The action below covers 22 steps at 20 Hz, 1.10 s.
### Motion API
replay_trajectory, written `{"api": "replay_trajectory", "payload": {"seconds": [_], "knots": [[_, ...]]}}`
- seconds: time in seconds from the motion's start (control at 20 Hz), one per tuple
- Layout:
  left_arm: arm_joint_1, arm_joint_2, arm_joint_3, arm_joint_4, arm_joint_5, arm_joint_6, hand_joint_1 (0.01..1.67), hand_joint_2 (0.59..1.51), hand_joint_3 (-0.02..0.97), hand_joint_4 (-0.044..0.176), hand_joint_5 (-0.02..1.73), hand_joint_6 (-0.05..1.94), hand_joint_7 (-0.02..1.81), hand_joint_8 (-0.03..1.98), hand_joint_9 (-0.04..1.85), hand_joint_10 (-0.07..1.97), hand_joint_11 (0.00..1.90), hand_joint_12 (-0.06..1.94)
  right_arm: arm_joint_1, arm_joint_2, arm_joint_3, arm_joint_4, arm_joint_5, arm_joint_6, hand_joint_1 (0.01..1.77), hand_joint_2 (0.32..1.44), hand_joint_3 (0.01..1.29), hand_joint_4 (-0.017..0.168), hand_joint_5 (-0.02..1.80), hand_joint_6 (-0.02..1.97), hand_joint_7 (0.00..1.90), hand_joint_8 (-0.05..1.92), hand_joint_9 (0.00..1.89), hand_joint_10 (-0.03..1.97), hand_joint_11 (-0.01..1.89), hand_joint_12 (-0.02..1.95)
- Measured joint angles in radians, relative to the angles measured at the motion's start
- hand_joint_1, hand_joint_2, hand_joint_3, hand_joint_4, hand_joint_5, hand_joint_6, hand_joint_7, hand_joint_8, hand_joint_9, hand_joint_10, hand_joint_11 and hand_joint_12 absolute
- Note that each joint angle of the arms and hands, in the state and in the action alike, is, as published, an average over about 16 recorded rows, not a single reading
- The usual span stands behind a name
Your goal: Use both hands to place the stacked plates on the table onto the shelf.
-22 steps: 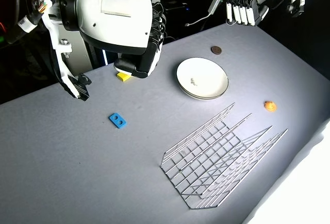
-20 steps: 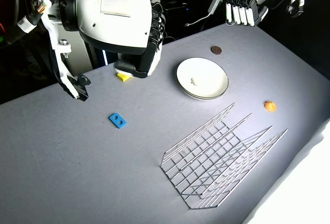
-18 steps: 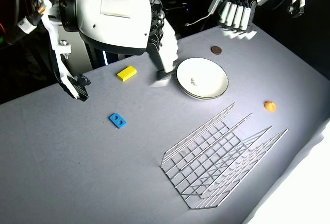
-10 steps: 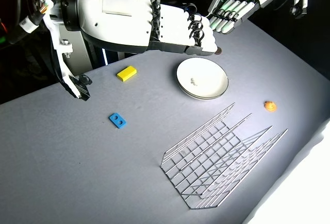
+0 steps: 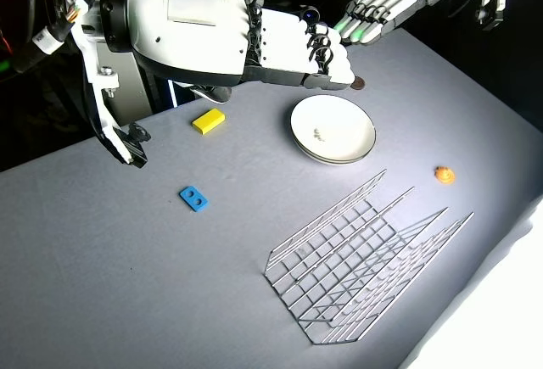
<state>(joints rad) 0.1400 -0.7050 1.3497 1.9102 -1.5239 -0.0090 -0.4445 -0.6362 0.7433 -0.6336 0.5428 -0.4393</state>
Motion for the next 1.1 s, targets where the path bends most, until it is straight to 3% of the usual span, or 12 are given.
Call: {"api": "replay_trajectory", "payload": {"seconds": [0.5,0.8,1.1], "knots": [[-0.016,0.014,-0.028,0.043,-0.018,-0.018,0.02,1.172,0.005,0.002,0.03,0.01,0.02,-0.01,0.02,0.01,0.02,-0.01,-0.016,-0.002,0.000,0.001,0.008,-0.001,1.01,0.90,0.01,0.002,0.01,0.01,0.02,0.01,0.02,0.00,0.01,-0.01],[-0.007,0.022,-0.033,0.041,0.038,-0.056,0.02,1.182,0.005,0.001,0.03,0.01,0.02,-0.01,0.02,0.01,0.02,-0.01,-0.027,-0.003,0.000,0.000,0.021,-0.003,1.09,0.89,0.01,0.003,0.01,0.01,0.02,0.01,0.02,0.00,0.01,-0.01],[0.060,0.026,-0.031,0.015,0.096,-0.067,0.02,1.191,0.006,0.002,0.03,0.01,0.02,-0.01,0.02,0.01,0.02,-0.01,-0.037,-0.004,0.000,0.000,0.035,-0.006,1.15,0.86,0.01,0.004,0.01,0.01,0.02,0.01,0.02,0.00,0.01,-0.01]]}}
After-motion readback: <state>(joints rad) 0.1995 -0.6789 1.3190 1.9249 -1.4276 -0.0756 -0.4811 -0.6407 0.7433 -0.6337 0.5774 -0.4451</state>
